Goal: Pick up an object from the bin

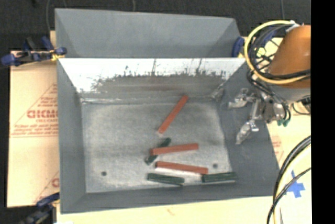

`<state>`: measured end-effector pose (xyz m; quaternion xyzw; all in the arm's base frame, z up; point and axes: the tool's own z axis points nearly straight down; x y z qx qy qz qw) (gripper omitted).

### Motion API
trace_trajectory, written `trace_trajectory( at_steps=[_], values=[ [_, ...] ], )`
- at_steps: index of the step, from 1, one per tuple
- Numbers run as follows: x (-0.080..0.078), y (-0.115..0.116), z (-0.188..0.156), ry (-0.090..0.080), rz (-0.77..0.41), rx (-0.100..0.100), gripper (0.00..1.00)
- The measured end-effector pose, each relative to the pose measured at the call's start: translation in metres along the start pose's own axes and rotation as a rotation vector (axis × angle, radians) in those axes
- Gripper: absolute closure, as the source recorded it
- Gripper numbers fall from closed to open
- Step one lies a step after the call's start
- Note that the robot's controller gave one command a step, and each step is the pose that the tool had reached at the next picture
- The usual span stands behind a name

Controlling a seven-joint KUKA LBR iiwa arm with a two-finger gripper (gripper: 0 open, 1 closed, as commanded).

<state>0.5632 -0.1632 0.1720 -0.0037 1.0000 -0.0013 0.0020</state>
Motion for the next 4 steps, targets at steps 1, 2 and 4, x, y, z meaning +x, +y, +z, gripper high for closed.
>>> trace_trajectory(
  at_steps=[1, 2, 4],
  values=[
    [0.000, 0.000, 0.000, 0.000, -0.001, 0.000, 0.00],
    [0.015, 0.025, 0.033, -0.004, -0.075, 0.001, 0.00],
    [-0.033, 0.115, 0.081, 0.000, 0.060, -0.002, 1.00]
  ],
)
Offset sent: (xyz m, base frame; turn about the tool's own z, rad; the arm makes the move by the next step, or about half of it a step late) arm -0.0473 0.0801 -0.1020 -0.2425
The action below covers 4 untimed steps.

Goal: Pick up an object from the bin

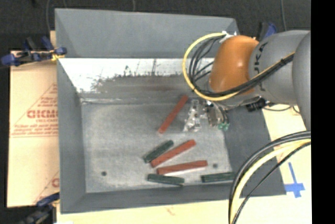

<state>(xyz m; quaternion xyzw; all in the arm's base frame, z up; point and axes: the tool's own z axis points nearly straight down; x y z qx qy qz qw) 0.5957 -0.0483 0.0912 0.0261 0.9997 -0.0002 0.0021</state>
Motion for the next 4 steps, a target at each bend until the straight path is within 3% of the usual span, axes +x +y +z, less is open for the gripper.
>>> trace_trajectory(
  at_steps=[1, 2, 3, 4],
  values=[
    [-0.019, 0.001, -0.009, -0.001, -0.026, 0.002, 0.00],
    [-0.019, 0.001, -0.009, -0.001, -0.027, 0.002, 0.00],
    [-0.044, 0.024, 0.004, -0.016, -0.018, 0.002, 0.00],
    [-0.053, 0.053, 0.010, -0.001, -0.115, 0.002, 1.00]
  ],
)
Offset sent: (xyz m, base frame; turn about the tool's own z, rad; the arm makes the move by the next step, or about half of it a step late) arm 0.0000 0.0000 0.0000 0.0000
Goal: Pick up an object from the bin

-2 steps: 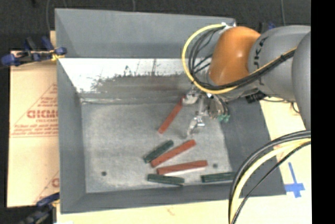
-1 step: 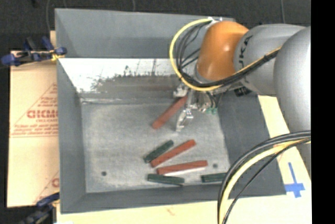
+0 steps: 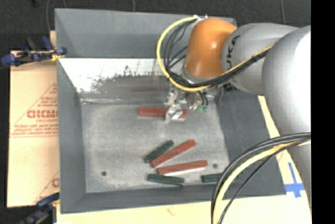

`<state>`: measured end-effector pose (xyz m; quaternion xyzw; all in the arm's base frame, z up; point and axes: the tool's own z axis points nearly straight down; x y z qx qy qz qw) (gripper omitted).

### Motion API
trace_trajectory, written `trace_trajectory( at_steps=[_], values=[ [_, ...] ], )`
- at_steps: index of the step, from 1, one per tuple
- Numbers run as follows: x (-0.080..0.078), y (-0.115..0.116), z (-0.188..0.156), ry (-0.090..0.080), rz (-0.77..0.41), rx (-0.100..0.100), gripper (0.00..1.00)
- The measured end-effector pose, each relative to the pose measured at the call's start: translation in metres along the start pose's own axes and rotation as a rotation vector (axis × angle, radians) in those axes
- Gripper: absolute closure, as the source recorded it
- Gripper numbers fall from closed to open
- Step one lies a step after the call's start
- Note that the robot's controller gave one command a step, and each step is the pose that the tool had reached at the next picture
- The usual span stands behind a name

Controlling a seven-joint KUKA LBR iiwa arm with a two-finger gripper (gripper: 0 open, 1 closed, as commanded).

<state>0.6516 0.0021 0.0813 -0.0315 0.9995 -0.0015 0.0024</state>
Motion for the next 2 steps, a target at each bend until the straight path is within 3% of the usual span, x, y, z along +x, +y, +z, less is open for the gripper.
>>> trace_trajectory(
  at_steps=[1, 2],
  values=[
    [0.000, 0.000, 0.000, -0.001, 0.000, 0.000, 1.00],
    [0.001, -0.001, -0.146, -0.002, 0.038, -0.003, 1.00]
  ],
)
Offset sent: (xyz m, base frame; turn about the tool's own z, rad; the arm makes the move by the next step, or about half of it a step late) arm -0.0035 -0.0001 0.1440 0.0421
